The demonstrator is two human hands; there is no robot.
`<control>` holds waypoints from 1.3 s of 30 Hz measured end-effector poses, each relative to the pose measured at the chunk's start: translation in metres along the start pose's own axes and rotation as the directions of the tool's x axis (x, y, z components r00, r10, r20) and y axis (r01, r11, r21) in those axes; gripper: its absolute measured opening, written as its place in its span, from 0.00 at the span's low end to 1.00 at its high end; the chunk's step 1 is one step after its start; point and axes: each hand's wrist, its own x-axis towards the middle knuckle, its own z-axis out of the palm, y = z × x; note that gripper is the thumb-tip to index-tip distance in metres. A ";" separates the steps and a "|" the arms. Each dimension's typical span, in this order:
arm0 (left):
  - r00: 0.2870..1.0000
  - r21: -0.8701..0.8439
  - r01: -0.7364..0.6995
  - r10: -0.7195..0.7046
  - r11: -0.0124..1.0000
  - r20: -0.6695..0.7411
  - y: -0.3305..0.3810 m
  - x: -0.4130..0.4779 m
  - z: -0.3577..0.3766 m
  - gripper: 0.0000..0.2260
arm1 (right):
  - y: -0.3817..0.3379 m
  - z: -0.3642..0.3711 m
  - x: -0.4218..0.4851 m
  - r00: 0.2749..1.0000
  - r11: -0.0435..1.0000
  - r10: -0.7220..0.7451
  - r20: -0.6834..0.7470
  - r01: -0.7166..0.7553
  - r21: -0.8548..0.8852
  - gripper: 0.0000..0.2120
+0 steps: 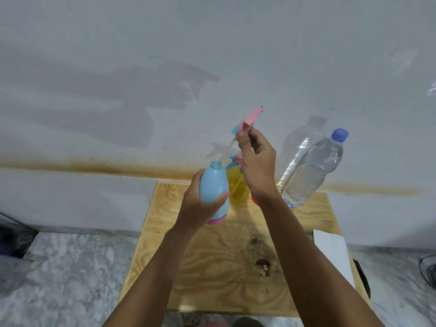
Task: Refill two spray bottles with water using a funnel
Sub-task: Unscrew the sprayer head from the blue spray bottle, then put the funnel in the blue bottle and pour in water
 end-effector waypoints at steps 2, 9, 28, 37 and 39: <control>1.000 0.063 0.003 -0.004 0.998 0.007 -0.012 -0.003 0.001 0.28 | -0.004 -0.008 0.002 0.998 0.999 -0.016 -0.056 0.018 0.035 0.06; 0.997 0.172 0.044 -0.054 0.984 0.056 -0.061 -0.013 0.016 0.32 | 0.006 -0.040 0.004 0.991 0.999 0.003 -0.133 0.002 0.038 0.14; 0.979 0.204 0.201 -0.203 0.958 -0.011 -0.125 -0.037 0.028 0.33 | 0.208 -0.054 -0.070 0.855 0.577 0.518 0.027 -0.326 -0.749 0.23; 0.976 0.182 0.216 -0.218 0.959 -0.010 -0.128 -0.039 0.028 0.32 | 0.237 -0.054 -0.070 0.832 0.520 0.547 -0.093 -0.426 -0.740 0.23; 0.976 0.192 0.215 -0.218 0.958 -0.006 -0.126 -0.040 0.029 0.29 | 0.239 -0.054 -0.070 0.828 0.531 0.552 -0.100 -0.441 -0.724 0.23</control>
